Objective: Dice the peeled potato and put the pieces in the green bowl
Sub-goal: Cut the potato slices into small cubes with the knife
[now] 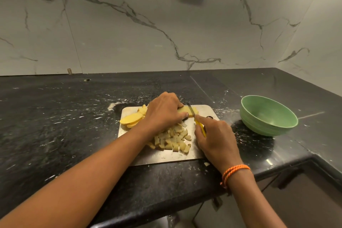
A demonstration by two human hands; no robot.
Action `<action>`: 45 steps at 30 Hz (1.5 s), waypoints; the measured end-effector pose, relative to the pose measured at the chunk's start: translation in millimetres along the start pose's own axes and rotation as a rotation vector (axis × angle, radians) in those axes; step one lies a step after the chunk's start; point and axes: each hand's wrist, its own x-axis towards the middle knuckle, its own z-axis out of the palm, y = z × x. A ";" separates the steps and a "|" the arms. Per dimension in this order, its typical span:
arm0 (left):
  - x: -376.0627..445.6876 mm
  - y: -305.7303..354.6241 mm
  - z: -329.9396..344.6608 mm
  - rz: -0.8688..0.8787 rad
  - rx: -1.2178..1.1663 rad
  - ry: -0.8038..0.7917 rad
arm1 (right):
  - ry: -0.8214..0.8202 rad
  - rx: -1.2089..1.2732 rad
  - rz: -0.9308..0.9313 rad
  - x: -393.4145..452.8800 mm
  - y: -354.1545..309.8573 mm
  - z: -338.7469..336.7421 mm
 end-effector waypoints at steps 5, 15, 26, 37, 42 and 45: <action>0.5 2.3 4.9 -0.020 0.034 0.047 | -0.079 -0.034 0.003 3.9 -1.2 3.8; -2.4 3.0 -0.6 -0.020 0.040 0.053 | -0.028 0.121 0.038 -42.0 -1.4 -25.5; -2.7 -2.4 -3.5 -0.013 -0.013 0.002 | 0.008 0.075 0.003 -0.4 -3.8 4.5; -3.8 1.6 1.8 -0.057 0.034 0.086 | -0.090 0.041 0.000 -15.3 -3.1 -5.4; -0.5 -3.6 2.1 -0.046 0.027 0.054 | -0.027 0.110 0.003 -36.8 -2.7 -24.3; 1.9 -10.5 -4.5 -0.069 -0.022 0.031 | 0.068 0.123 0.013 -28.2 -3.9 -21.7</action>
